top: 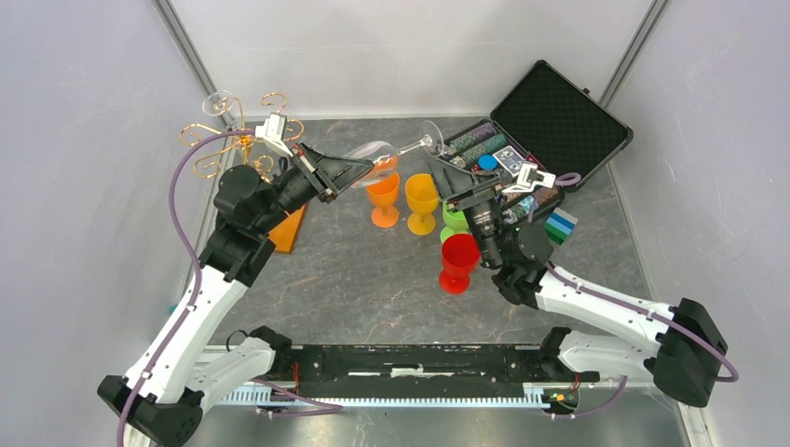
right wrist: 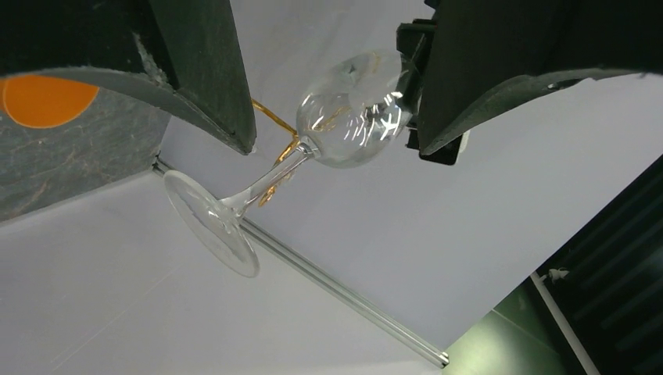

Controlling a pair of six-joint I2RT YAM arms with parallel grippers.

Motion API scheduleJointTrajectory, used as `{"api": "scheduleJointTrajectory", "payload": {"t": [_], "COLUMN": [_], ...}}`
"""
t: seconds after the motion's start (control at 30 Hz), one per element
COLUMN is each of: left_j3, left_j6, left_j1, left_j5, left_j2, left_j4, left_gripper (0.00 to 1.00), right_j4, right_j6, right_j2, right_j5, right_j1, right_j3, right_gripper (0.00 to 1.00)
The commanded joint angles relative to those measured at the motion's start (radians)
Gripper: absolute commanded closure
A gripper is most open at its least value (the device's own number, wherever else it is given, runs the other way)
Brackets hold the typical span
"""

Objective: Take the wine glass off the wine glass rack

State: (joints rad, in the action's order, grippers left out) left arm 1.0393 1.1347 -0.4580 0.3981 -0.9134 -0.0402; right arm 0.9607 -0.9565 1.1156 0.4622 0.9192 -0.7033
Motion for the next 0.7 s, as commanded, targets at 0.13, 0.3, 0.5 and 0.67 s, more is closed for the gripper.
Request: {"api": "scheduleJointTrajectory", "payload": {"t": [0.13, 0.3, 0.5, 0.67], "left_j3": [0.233, 0.373, 0.390, 0.355], "left_j6": [-0.340, -0.536, -0.612, -0.657], "left_j1": [-0.004, -0.004, -0.005, -0.011], "left_j5": [-0.049, -0.014, 0.064, 0.100], "left_j2": [0.042, 0.041, 0.045, 0.010], "left_j4": [0.376, 0.703, 0.848, 0.899], "left_gripper": [0.98, 0.98, 0.98, 0.98], "right_j4": [-0.116, -0.273, -0.376, -0.451], "right_j6": [0.100, 0.218, 0.259, 0.302], "right_j2": [-0.141, -0.258, -0.379, -0.447], "right_j5": [-0.057, 0.027, 0.121, 0.192], "right_j1": [0.000, 0.000, 0.000, 0.001], "right_j3": [0.099, 0.132, 0.185, 0.189], "right_gripper": [0.21, 0.21, 0.21, 0.21]}}
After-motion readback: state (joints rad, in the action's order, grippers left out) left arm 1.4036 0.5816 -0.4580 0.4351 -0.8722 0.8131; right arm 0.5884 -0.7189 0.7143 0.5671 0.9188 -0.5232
